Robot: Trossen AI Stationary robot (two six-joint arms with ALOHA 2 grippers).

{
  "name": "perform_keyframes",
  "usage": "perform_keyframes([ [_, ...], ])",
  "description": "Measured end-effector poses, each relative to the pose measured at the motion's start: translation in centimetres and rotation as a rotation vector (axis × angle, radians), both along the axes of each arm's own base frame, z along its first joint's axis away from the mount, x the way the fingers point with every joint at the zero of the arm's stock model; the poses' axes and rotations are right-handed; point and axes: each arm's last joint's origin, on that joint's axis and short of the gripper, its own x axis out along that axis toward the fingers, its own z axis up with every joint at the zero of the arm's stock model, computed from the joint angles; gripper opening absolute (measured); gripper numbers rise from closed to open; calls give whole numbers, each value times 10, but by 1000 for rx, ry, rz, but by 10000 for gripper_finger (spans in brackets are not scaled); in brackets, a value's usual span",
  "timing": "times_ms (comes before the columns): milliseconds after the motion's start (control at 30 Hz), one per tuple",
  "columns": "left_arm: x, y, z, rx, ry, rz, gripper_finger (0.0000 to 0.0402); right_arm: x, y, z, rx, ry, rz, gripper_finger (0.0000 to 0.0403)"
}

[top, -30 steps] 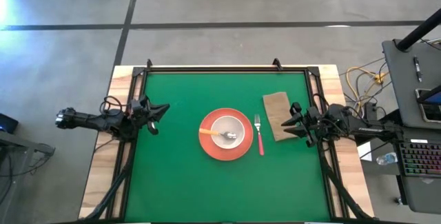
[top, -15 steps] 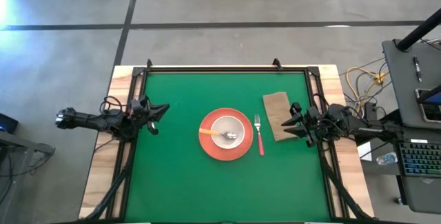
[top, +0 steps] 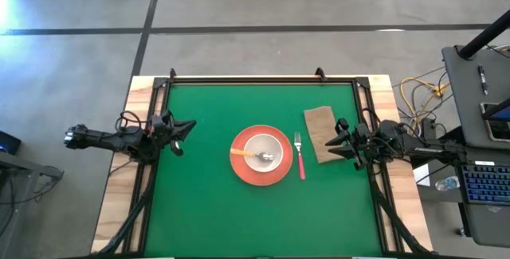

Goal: Set table place
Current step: Return to Home Position

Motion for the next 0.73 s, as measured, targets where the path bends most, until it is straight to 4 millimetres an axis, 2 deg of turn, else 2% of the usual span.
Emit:
perform_keyframes([
  [733,0,0,0,0,0,0,0,0,0,0,0,0,0,107],
])
